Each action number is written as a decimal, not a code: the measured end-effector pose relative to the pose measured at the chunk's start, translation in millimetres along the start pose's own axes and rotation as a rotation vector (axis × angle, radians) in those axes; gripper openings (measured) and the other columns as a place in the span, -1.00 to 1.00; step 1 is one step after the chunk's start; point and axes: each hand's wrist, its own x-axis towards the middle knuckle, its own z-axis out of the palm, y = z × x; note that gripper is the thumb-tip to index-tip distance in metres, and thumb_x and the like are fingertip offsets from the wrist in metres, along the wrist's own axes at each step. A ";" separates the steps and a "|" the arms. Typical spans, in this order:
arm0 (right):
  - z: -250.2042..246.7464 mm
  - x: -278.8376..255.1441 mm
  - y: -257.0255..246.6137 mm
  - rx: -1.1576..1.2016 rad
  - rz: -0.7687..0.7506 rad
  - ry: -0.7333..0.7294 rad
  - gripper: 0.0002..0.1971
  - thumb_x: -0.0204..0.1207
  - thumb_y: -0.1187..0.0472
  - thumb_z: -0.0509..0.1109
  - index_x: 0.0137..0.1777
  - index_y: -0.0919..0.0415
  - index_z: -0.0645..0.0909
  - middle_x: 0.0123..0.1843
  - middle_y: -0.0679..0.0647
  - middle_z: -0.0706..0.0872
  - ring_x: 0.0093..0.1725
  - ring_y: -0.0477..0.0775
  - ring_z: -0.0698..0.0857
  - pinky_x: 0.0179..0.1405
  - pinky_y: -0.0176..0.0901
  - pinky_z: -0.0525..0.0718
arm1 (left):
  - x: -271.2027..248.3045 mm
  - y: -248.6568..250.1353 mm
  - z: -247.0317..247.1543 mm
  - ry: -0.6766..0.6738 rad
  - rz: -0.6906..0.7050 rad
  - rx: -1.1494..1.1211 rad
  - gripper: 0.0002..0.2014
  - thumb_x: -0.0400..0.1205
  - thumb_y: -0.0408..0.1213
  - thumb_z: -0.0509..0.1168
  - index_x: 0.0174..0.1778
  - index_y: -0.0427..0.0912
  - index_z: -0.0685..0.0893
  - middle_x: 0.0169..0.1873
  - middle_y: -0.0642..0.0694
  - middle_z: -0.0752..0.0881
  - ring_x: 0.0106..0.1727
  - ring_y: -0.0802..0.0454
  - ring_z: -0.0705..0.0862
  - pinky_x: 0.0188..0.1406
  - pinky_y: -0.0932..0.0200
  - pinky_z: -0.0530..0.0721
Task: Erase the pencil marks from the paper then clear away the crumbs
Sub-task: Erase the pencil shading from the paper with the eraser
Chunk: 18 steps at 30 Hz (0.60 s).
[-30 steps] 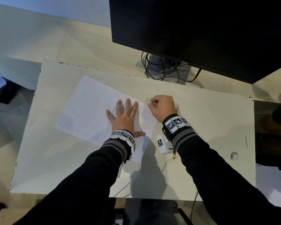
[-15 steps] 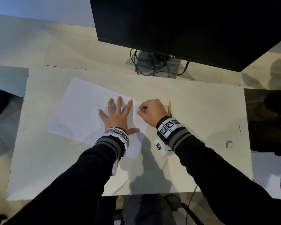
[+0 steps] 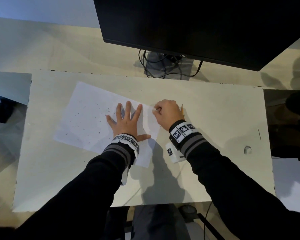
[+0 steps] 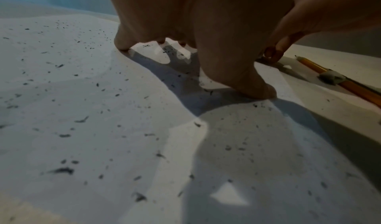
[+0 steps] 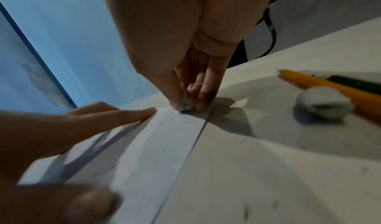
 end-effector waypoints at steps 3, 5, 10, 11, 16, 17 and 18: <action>14.5 -25.6 -5.5 -0.020 -0.121 -0.123 -0.87 0.58 0.21 0.42 0.03 0.19 0.77 0.00 0.06 0.76 -0.02 0.07 0.71 0.04 -0.16 0.65 | 0.4 0.0 0.8 -0.004 0.000 -0.009 0.22 0.33 0.61 0.21 0.62 0.28 -0.49 0.69 -0.05 -0.42 0.69 -0.29 -0.37 0.51 -0.65 -0.01; 12.4 -25.4 -1.6 -0.004 -0.110 -0.119 -0.87 0.58 0.21 0.42 0.03 0.19 0.77 -0.02 0.06 0.76 -0.03 0.06 0.70 0.04 -0.18 0.64 | 0.6 -0.1 1.2 -0.010 -0.001 -0.016 0.21 0.33 0.62 0.20 0.62 0.29 -0.50 0.69 -0.04 -0.42 0.69 -0.28 -0.37 0.51 -0.65 -0.01; -7.8 4.9 12.2 0.007 0.078 0.086 -0.86 0.59 0.21 0.40 0.02 0.21 0.77 -0.03 0.08 0.77 -0.11 -0.01 0.60 0.09 -0.07 0.69 | 0.1 -0.2 0.2 -0.012 0.001 -0.015 0.20 0.32 0.63 0.17 0.62 0.28 -0.50 0.69 -0.04 -0.42 0.70 -0.28 -0.37 0.51 -0.65 -0.04; -6.5 2.1 9.6 0.017 0.053 0.077 -0.86 0.59 0.20 0.41 0.02 0.20 0.77 -0.03 0.06 0.76 -0.11 -0.02 0.61 0.08 -0.10 0.67 | 0.2 -0.4 -0.3 -0.012 0.002 -0.016 0.21 0.33 0.63 0.18 0.62 0.28 -0.50 0.69 -0.04 -0.42 0.70 -0.28 -0.37 0.51 -0.65 -0.04; 12.0 -24.7 -2.6 0.026 -0.108 -0.124 -0.88 0.57 0.21 0.44 0.01 0.20 0.77 -0.04 0.05 0.75 -0.05 0.04 0.67 0.08 -0.09 0.67 | 0.9 0.3 0.7 -0.024 -0.004 -0.011 0.21 0.34 0.61 0.19 0.61 0.28 -0.52 0.68 -0.05 -0.44 0.69 -0.28 -0.39 0.51 -0.65 -0.01; 11.6 -20.2 -0.5 0.038 -0.092 -0.095 -0.89 0.56 0.21 0.45 0.00 0.19 0.78 -0.07 0.05 0.75 -0.09 0.03 0.66 0.06 -0.07 0.68 | 0.7 0.3 0.7 -0.023 -0.003 -0.010 0.21 0.34 0.62 0.18 0.61 0.27 -0.52 0.68 -0.05 -0.44 0.69 -0.28 -0.39 0.51 -0.65 -0.02; 9.6 -14.6 0.6 0.046 -0.069 -0.053 -0.89 0.56 0.21 0.45 -0.01 0.19 0.78 -0.09 0.04 0.74 -0.12 0.00 0.65 0.03 -0.09 0.69 | 0.9 -0.1 0.5 -0.020 -0.002 -0.009 0.21 0.34 0.62 0.18 0.61 0.27 -0.52 0.68 -0.05 -0.45 0.69 -0.29 -0.39 0.52 -0.65 -0.02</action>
